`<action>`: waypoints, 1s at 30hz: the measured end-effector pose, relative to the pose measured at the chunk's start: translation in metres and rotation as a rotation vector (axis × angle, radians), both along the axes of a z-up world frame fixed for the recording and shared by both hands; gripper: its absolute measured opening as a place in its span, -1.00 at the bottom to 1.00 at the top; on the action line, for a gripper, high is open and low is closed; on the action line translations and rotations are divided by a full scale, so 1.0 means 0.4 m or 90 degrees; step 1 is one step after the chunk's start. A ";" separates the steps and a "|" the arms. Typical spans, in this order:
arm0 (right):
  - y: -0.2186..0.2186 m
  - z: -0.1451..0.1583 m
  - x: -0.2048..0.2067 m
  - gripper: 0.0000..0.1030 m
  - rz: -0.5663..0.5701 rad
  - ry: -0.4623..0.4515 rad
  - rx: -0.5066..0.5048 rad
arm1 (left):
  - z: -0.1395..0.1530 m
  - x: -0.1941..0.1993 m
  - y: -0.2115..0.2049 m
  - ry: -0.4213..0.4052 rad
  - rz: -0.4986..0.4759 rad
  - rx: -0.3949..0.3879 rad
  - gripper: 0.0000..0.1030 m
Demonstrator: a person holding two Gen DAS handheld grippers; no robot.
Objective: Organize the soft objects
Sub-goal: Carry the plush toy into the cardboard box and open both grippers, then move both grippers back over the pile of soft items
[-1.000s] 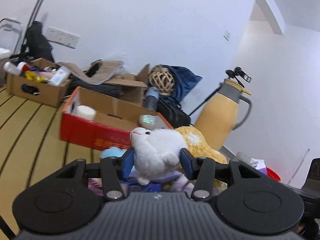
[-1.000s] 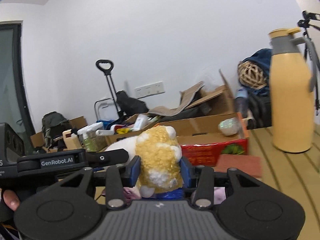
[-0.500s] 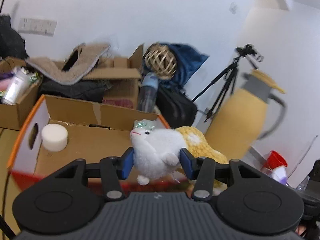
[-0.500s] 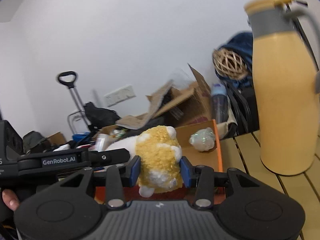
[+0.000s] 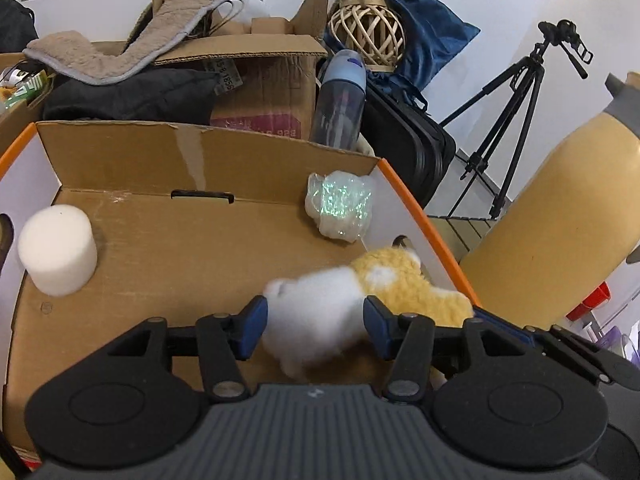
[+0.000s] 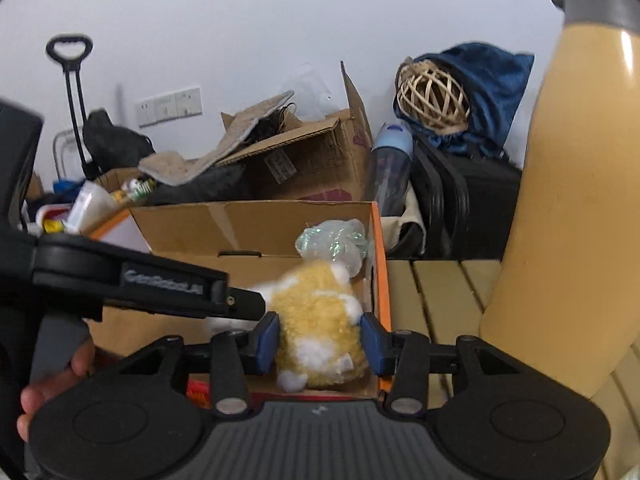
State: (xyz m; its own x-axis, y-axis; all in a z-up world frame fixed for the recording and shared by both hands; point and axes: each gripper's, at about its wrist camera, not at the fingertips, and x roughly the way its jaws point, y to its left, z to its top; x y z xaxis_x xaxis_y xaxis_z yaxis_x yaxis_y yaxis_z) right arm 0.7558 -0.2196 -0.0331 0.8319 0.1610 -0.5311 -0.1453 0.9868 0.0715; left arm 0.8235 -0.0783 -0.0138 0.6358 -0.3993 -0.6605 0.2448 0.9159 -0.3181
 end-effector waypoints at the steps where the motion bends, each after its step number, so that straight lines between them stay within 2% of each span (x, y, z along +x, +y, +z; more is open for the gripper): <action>1: 0.002 0.003 -0.005 -0.08 0.000 0.001 0.000 | 0.004 -0.005 0.000 0.001 0.005 0.001 0.11; 2: 0.002 0.009 -0.013 -0.06 -0.001 0.000 0.003 | 0.011 -0.011 0.007 0.000 0.015 0.000 0.18; 5: -0.009 0.055 -0.056 -0.06 -0.010 -0.025 0.001 | 0.068 -0.045 0.039 -0.013 0.034 -0.011 0.18; 7: -0.028 0.110 -0.102 -0.05 -0.010 -0.049 0.005 | 0.136 -0.097 0.061 -0.039 0.040 -0.019 0.19; 9: -0.046 0.177 -0.153 -0.01 -0.002 -0.073 0.019 | 0.208 -0.155 0.082 -0.073 0.039 -0.019 0.29; 12: -0.065 0.275 -0.244 0.04 0.011 -0.115 0.014 | 0.319 -0.274 0.114 -0.139 0.046 -0.008 0.40; 14: -0.078 0.330 -0.313 0.17 0.015 -0.142 0.018 | 0.374 -0.361 0.132 -0.174 0.045 0.004 0.42; 18: -0.092 0.390 -0.431 0.19 0.029 -0.167 0.040 | 0.435 -0.532 0.153 -0.238 0.048 0.042 0.46; 22: -0.071 0.385 -0.583 0.23 0.078 -0.188 0.033 | 0.427 -0.732 0.186 -0.310 0.048 0.060 0.55; 26: -0.038 0.325 -0.751 0.37 0.109 -0.206 -0.014 | 0.349 -0.949 0.223 -0.379 0.053 0.100 0.66; 28: -0.017 0.286 -0.831 0.39 0.116 -0.207 -0.043 | 0.297 -1.040 0.242 -0.392 0.055 0.114 0.68; 30: -0.006 0.237 -0.912 0.41 0.132 -0.198 -0.051 | 0.245 -1.120 0.264 -0.376 0.074 0.113 0.68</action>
State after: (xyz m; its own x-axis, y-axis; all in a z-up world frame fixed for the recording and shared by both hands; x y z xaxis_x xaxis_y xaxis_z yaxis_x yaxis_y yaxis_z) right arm 0.3910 -0.2219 0.0619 0.9096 0.3106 -0.2760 -0.3445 0.9351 -0.0830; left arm 0.3755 0.0273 0.0841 0.9465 -0.2219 -0.2342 0.2283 0.9736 0.0004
